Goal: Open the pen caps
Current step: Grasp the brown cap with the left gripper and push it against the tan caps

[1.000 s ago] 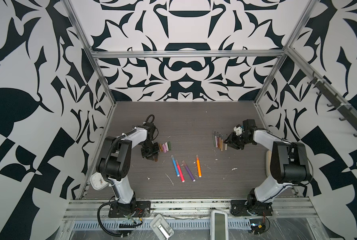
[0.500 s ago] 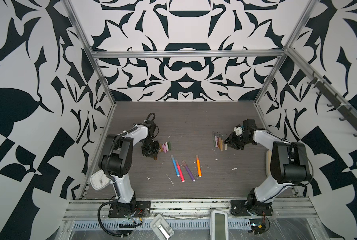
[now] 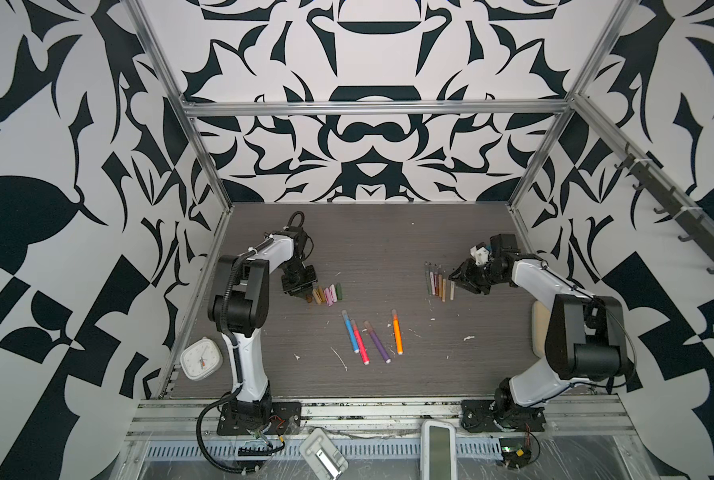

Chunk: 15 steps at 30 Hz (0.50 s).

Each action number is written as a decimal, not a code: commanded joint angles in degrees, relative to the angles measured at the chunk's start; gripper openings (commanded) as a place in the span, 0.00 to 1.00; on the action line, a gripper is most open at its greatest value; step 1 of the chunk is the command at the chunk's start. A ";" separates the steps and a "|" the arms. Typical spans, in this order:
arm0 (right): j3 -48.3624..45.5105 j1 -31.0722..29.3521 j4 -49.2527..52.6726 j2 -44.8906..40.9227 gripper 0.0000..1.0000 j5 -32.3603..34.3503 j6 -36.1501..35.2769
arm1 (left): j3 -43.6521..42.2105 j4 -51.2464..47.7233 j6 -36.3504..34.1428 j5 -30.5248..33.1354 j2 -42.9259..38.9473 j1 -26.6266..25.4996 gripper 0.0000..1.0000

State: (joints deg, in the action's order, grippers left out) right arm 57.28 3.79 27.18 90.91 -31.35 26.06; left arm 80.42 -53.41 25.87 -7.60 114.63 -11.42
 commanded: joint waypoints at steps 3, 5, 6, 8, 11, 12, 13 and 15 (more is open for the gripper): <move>1.13 0.25 0.96 -1.35 0.37 -0.81 0.57 | 2.10 -2.66 -0.38 -1.54 1.30 0.08 0.20; 1.16 0.21 0.92 -1.18 0.37 -0.90 0.57 | 2.19 -2.64 -0.16 -1.80 1.12 0.08 0.20; 1.14 0.25 0.94 -1.17 0.37 -0.90 0.57 | 2.17 -2.73 -0.11 -1.82 0.96 0.08 0.20; 1.26 0.23 0.77 -1.00 0.37 -0.97 0.70 | 2.06 -2.76 -0.04 -1.95 0.75 0.08 0.21; 1.50 0.20 0.62 -0.57 0.37 -1.15 0.66 | 1.84 -2.85 -0.03 -1.83 0.29 0.08 0.21; 1.60 0.24 0.64 -0.49 0.37 -1.17 0.65 | 1.68 -2.85 -0.03 -1.75 0.09 0.08 0.22; 1.70 0.22 0.64 -0.39 0.37 -1.25 0.75 | 1.51 -2.86 0.02 -1.73 -0.13 0.08 0.22; 1.86 0.25 0.59 -0.21 0.37 -1.34 0.74 | 1.27 -2.84 0.13 -1.89 -0.37 0.08 0.22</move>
State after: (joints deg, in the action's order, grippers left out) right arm 57.28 3.79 27.22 90.94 -31.77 26.63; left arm 81.52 -53.74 25.91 -8.84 115.04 -11.42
